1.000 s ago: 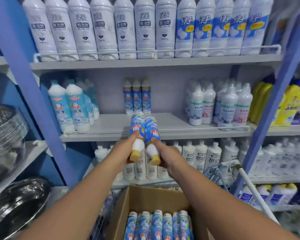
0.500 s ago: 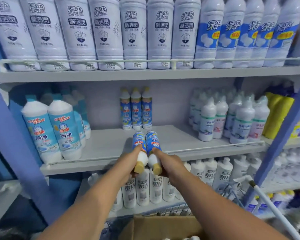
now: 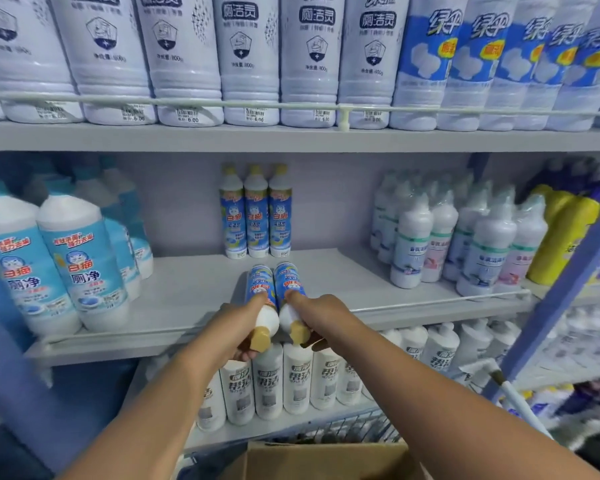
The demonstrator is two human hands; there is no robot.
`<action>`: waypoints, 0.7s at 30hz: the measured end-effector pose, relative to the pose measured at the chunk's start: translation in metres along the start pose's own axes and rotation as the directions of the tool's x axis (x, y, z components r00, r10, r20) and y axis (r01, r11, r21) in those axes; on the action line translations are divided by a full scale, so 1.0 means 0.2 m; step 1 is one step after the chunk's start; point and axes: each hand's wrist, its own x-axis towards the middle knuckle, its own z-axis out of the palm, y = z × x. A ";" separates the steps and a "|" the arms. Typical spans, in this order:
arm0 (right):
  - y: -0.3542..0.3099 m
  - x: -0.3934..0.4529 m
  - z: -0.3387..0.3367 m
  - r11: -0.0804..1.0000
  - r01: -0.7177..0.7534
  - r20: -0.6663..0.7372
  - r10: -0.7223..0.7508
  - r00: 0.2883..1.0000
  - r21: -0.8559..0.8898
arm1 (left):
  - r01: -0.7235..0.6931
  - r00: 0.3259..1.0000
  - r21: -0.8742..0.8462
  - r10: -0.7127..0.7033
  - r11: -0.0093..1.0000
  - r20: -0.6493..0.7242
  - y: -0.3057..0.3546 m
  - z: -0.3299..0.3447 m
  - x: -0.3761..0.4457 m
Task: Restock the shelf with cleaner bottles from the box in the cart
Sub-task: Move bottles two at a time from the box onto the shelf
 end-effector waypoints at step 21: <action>0.23 0.11 -0.12 0.426 0.823 0.240 -0.813 0.531 -0.375 | -0.756 0.592 0.531 0.745 0.383 0.307 -0.16 -0.20 0.07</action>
